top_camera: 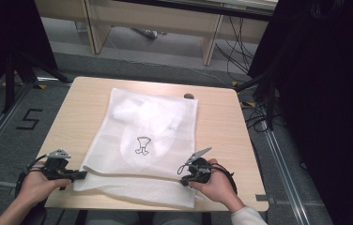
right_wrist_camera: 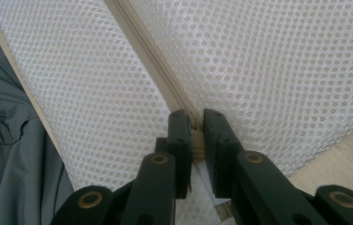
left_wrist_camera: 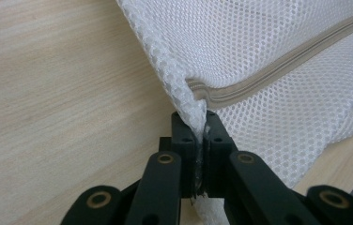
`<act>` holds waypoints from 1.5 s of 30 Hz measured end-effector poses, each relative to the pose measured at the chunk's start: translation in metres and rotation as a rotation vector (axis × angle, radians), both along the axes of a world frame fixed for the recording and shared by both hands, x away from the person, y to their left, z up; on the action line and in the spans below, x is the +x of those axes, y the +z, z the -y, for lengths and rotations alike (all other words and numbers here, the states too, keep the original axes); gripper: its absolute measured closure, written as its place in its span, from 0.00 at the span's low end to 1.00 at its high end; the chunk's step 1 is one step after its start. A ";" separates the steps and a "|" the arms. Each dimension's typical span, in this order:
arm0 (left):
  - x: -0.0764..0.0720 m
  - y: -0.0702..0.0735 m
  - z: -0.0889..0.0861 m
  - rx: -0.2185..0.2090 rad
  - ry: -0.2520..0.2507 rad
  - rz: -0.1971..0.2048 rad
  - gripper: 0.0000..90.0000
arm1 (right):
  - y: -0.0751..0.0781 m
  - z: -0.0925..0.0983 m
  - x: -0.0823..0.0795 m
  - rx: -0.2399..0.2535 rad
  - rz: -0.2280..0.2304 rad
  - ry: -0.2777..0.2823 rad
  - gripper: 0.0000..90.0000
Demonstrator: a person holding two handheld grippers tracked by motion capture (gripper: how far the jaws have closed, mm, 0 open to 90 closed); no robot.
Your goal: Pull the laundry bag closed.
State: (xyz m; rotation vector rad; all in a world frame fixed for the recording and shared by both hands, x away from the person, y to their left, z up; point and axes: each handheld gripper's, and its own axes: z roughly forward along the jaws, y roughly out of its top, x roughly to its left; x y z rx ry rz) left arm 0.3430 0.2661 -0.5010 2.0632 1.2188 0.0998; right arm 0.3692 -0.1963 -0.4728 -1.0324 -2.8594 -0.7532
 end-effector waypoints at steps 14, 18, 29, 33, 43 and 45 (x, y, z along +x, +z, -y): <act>0.000 -0.001 -0.001 0.005 -0.023 0.005 0.95 | -0.006 0.011 -0.001 -0.014 -0.010 0.000 0.92; 0.000 0.000 -0.001 0.012 -0.023 -0.004 0.95 | -0.008 0.013 0.000 -0.008 0.006 0.017 0.92; 0.001 -0.003 -0.001 0.016 -0.039 -0.007 0.93 | -0.010 0.015 -0.001 -0.003 -0.023 0.012 0.91; 0.000 -0.004 0.001 0.013 -0.012 -0.019 0.90 | -0.010 0.016 -0.001 0.006 -0.022 -0.007 0.89; 0.001 -0.004 -0.002 0.047 -0.039 -0.010 0.73 | -0.006 0.024 0.001 0.094 0.023 -0.084 0.75; 0.001 -0.004 -0.002 0.056 -0.010 0.021 0.65 | -0.004 0.028 0.003 0.136 0.048 -0.120 0.72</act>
